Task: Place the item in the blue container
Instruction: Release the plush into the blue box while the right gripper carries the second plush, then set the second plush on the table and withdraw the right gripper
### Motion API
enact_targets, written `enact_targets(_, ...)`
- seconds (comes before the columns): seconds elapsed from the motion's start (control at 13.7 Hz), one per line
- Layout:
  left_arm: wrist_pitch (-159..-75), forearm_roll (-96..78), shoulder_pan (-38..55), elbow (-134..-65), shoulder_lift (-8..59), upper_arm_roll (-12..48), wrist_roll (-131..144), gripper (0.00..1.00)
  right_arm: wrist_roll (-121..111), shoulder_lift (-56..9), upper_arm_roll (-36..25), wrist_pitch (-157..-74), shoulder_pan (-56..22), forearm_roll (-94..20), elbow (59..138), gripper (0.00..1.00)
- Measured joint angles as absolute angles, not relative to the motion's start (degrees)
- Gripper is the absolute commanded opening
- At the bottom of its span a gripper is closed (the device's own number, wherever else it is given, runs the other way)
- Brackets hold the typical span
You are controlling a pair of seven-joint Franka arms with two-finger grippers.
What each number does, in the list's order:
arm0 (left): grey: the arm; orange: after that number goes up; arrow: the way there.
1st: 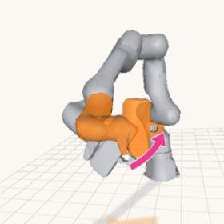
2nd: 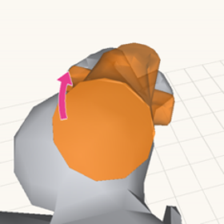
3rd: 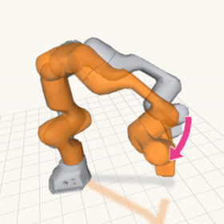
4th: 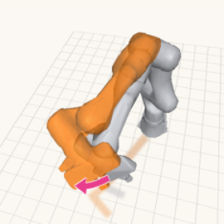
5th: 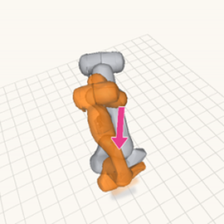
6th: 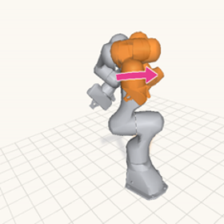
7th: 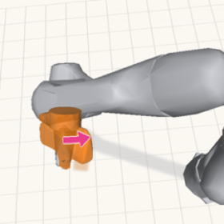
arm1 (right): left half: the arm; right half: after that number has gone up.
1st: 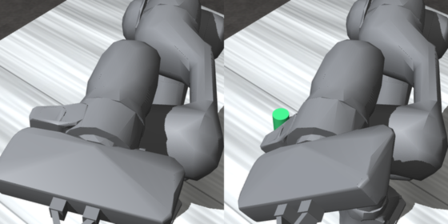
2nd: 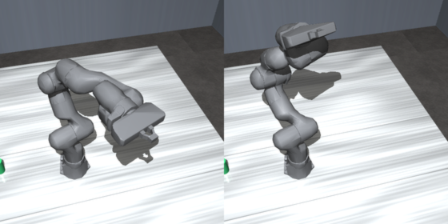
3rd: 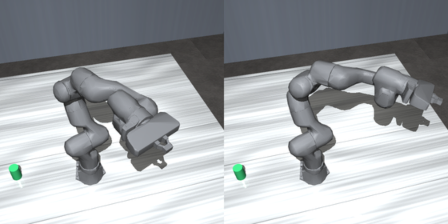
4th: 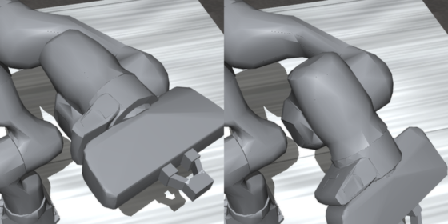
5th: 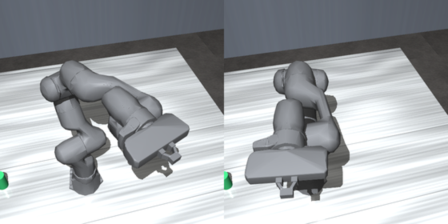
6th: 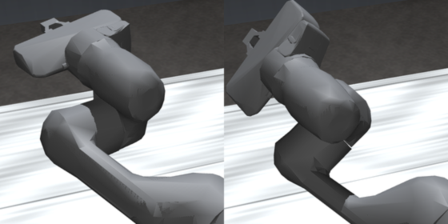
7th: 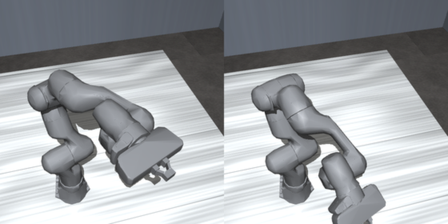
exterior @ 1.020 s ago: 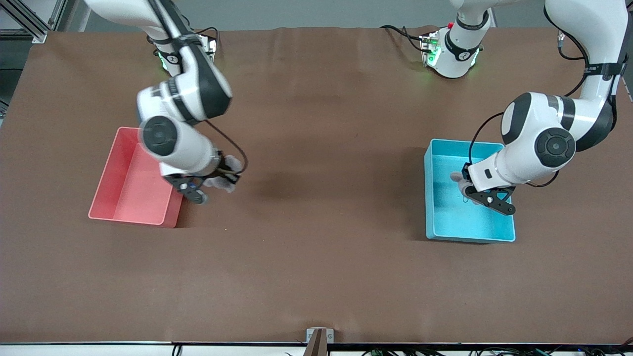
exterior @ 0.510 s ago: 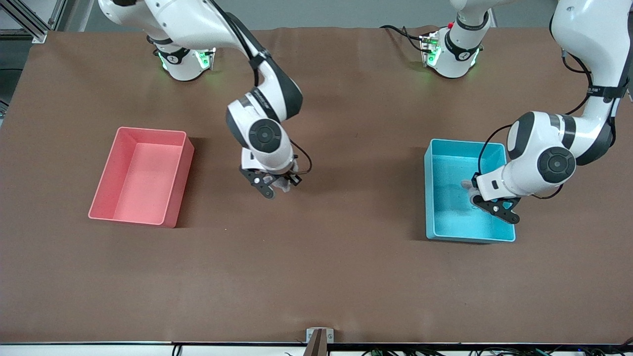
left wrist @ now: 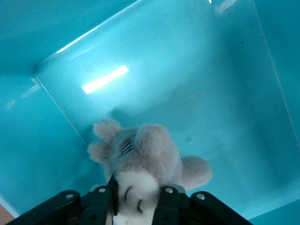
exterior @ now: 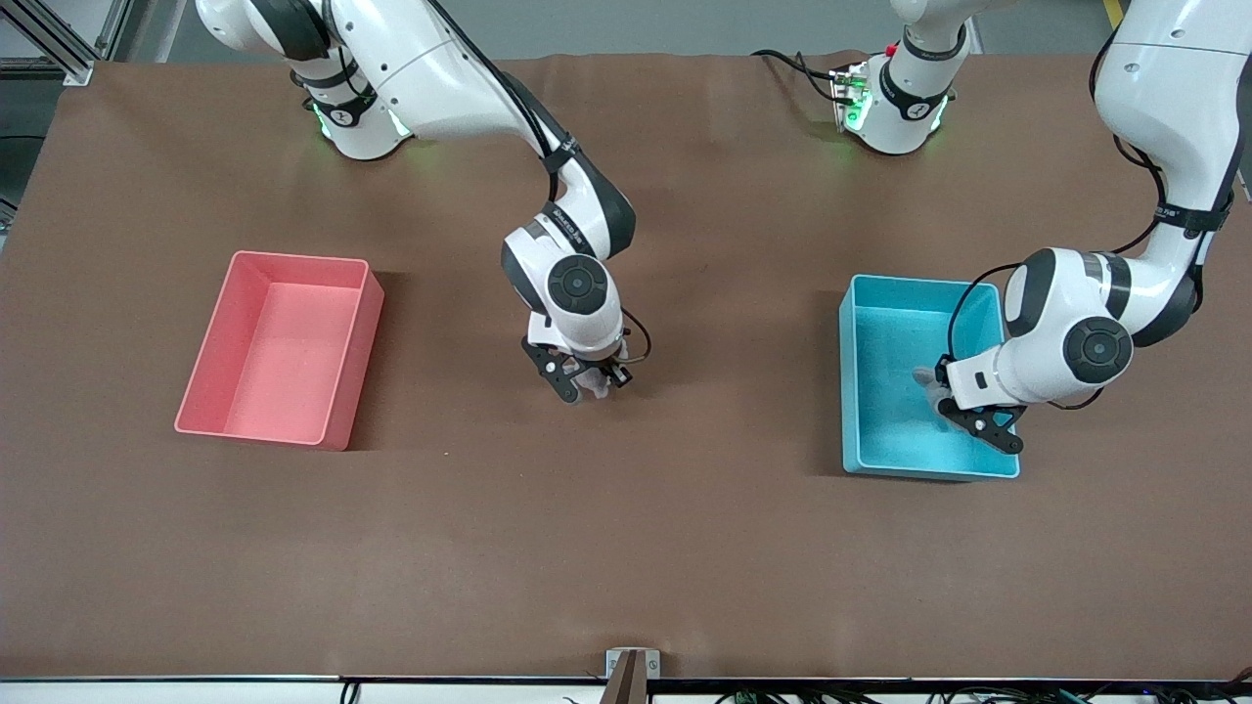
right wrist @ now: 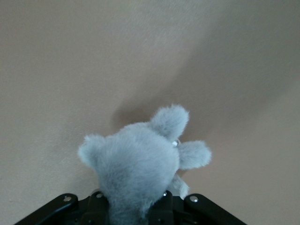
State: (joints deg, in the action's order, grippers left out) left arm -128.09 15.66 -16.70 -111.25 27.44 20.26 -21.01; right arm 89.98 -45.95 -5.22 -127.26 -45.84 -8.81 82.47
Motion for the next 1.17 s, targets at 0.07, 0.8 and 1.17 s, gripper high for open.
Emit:
enact_targets(0.07, -128.1, 15.7, -16.7, -111.0, 27.4, 20.4, -21.0, 1.0, 90.5, -46.5, -5.2, -127.6, -45.9, -8.8, 81.8, 0.04)
enact_targets(0.8, -112.3, 9.0, -16.6, -103.0, 18.3, 32.1, -1.0, 1.0, 92.9, -48.1, -5.5, -130.3, -46.4, -8.8, 80.5, 1.0)
enact_targets(1.17, -109.8, 7.4, -11.9, -99.6, 18.6, 39.6, 23.0, 1.0, 84.3, -47.4, -6.5, -120.2, -44.7, -8.8, 73.5, 1.0)
